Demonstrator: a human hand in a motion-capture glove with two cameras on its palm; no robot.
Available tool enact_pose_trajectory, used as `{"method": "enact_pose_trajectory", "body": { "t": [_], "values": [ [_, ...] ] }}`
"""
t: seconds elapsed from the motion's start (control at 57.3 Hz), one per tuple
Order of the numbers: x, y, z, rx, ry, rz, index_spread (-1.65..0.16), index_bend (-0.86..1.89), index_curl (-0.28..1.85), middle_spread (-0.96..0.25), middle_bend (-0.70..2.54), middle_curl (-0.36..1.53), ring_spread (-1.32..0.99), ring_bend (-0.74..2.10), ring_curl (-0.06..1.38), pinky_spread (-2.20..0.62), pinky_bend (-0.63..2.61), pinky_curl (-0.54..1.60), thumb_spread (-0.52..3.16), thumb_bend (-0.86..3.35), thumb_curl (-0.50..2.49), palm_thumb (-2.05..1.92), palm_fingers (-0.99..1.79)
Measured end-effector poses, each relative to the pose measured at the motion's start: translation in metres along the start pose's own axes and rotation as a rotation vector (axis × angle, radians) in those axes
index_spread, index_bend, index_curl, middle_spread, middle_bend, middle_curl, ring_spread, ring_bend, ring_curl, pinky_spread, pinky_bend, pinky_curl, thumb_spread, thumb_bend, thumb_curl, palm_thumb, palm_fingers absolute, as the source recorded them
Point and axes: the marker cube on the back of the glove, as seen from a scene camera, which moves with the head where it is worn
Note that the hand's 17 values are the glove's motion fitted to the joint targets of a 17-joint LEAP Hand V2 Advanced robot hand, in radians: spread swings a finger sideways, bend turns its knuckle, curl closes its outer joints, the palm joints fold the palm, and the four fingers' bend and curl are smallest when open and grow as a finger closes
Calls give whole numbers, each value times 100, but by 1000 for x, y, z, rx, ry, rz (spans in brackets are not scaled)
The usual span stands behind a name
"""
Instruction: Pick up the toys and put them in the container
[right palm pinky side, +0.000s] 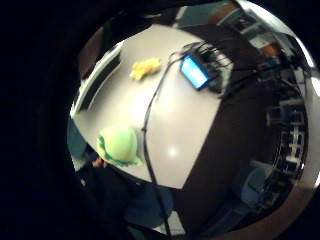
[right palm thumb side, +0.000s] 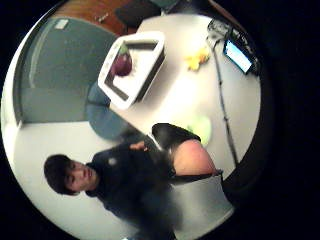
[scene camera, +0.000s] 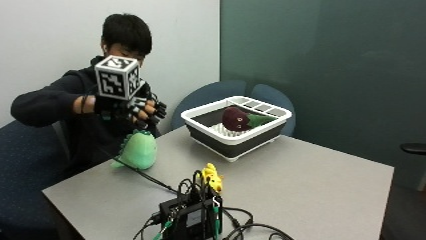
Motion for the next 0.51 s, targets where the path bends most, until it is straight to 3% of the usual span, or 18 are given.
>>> {"method": "enact_pose_trajectory", "body": {
  "t": [0.227, 0.384, 0.506],
  "values": [
    [-41, 22, 122, -239, 48, -106, -31, 9, 32, -7, 6, 27, 1, 21, 25, 4, 83, 44, 114, -1, 32, 6, -13],
    [-30, 15, 151, -248, 114, -49, -33, 16, 31, -5, 4, 19, 5, 29, 28, 5, 109, 50, 111, 1, 34, 16, -8],
    [-21, 7, 163, -216, 55, -28, -33, 17, 31, -2, 8, 16, 5, 56, 34, 1, 119, 50, 115, 9, 38, 36, 5]
  ]
}}
